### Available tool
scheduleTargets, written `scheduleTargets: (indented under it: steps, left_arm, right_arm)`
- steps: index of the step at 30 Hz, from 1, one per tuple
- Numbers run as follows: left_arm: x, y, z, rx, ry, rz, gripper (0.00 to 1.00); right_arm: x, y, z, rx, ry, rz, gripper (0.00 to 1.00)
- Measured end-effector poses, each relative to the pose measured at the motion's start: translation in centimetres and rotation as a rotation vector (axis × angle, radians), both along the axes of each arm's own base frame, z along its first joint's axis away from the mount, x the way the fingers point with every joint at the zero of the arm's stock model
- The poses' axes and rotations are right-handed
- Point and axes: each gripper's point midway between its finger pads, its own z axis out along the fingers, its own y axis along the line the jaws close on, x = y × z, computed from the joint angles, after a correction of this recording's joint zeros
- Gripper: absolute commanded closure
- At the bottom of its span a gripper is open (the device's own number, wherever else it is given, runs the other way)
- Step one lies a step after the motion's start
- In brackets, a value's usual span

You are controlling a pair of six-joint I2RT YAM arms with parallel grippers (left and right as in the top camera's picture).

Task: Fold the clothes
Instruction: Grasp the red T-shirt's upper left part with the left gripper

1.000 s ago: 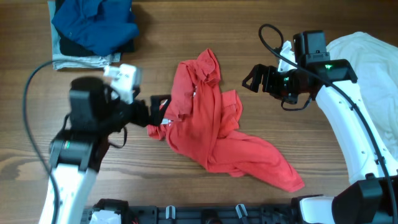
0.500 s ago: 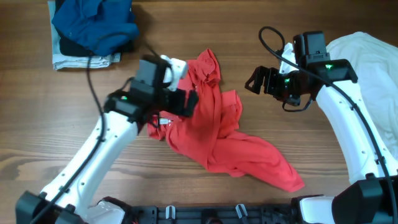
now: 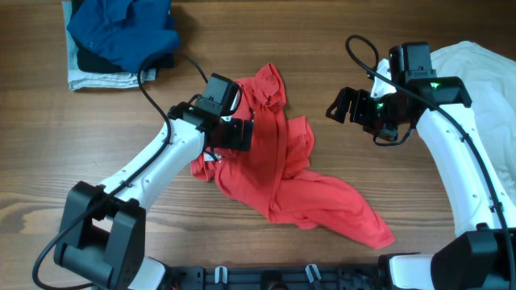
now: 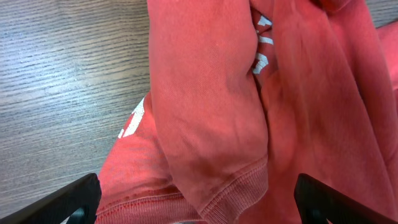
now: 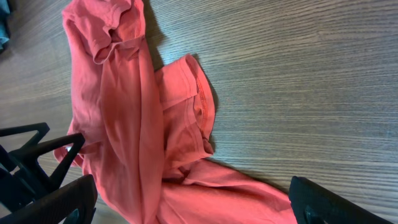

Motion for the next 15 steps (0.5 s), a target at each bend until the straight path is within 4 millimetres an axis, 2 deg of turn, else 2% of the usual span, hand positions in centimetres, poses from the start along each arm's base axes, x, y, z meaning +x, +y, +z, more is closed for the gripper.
scheduleTargets:
  steps: [2,5,8,9,12,14,15]
  left_arm:
    - [-0.1,-0.2,0.0,-0.008,0.003,-0.002,0.00]
    - [-0.6,-0.2,-0.6,-0.010,0.037,-0.003,0.07]
    - [-1.2,0.0,-1.6,0.003,0.083,-0.001,0.20]
    - [-1.4,0.1,-2.2,0.012,0.104,0.002,0.27]
    - [-1.6,0.1,-3.1,0.020,0.128,0.004,0.60]
    - [-1.5,0.0,-3.2,0.016,0.126,0.012,0.92]
    - [-1.4,0.0,-3.2,0.014,0.122,0.010,0.96]
  right_arm:
    - [0.0,0.0,0.0,0.000,0.000,0.000,0.00]
    - [0.0,0.0,0.0,0.000,0.000,0.000,0.00]
    - [0.0,0.0,0.0,0.000,0.000,0.000,0.00]
    - [0.0,0.0,0.0,0.000,0.000,0.000,0.00]
    - [0.0,0.0,0.0,0.000,0.000,0.000,0.00]
    - [0.0,0.0,0.0,0.000,0.000,0.000,0.00]
    - [0.0,0.0,0.0,0.000,0.000,0.000,0.00]
